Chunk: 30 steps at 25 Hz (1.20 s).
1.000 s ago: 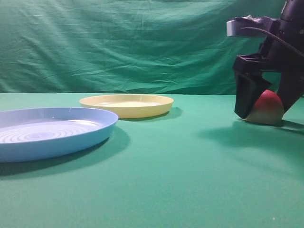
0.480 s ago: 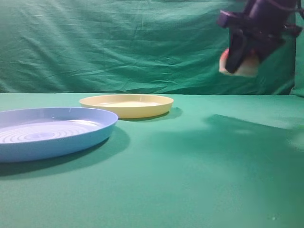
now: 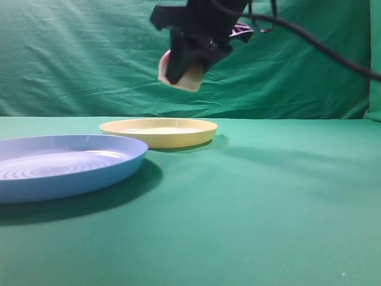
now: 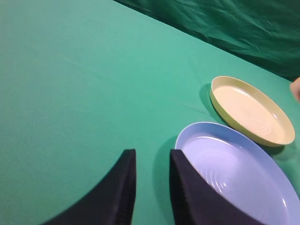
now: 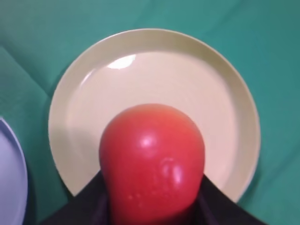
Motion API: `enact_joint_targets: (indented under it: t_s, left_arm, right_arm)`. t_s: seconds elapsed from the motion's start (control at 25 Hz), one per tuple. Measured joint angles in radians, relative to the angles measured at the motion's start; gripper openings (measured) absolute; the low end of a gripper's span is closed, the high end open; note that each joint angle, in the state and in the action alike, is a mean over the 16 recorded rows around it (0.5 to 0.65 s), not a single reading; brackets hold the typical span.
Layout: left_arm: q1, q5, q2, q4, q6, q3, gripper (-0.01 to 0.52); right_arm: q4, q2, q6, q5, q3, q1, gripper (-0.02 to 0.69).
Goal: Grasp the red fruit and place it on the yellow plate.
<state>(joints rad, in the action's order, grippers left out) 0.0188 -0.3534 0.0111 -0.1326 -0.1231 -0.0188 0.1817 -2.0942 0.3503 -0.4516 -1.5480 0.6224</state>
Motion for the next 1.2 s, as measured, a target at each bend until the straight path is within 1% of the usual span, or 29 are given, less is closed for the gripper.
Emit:
enact_joint_targets:
  t_s: [0.28, 0.36, 0.44, 0.48, 0.56, 0.8, 0.96, 1.08, 1.2]
  left_arm:
    - [0.000, 0.000, 0.000, 0.000, 0.000, 0.000, 0.157]
    - [0.000, 0.000, 0.000, 0.000, 0.000, 0.000, 0.157]
    - [0.000, 0.000, 0.000, 0.000, 0.000, 0.000, 0.157]
    - [0.000, 0.000, 0.000, 0.000, 0.000, 0.000, 0.157]
    - [0.000, 0.000, 0.000, 0.000, 0.000, 0.000, 0.157]
    - [0.000, 0.000, 0.000, 0.000, 0.000, 0.000, 0.157]
    - [0.000, 0.000, 0.000, 0.000, 0.000, 0.000, 0.157]
    - [0.000, 0.000, 0.000, 0.000, 0.000, 0.000, 0.157]
    - [0.000, 0.000, 0.000, 0.000, 0.000, 0.000, 0.157]
  right_arm:
    - [-0.004, 0.005, 0.006, -0.019, -0.047, 0.005, 0.571]
    - [-0.009, 0.029, 0.006, -0.043, -0.065, 0.005, 0.591]
    - [-0.017, 0.063, 0.005, -0.080, -0.084, 0.005, 0.578]
    - [-0.022, 0.082, 0.004, -0.103, -0.094, 0.005, 0.557]
    - [-0.032, 0.127, -0.005, -0.159, -0.114, 0.005, 0.493]
    - [-0.062, 0.294, -0.063, -0.355, -0.154, 0.005, 0.253]
    - [-0.079, 0.430, -0.114, -0.459, -0.123, 0.005, 0.104]
    - [-0.085, 0.552, -0.154, -0.482, -0.044, 0.005, 0.031]
    - [-0.087, 0.687, -0.186, -0.456, 0.075, 0.005, 0.003]
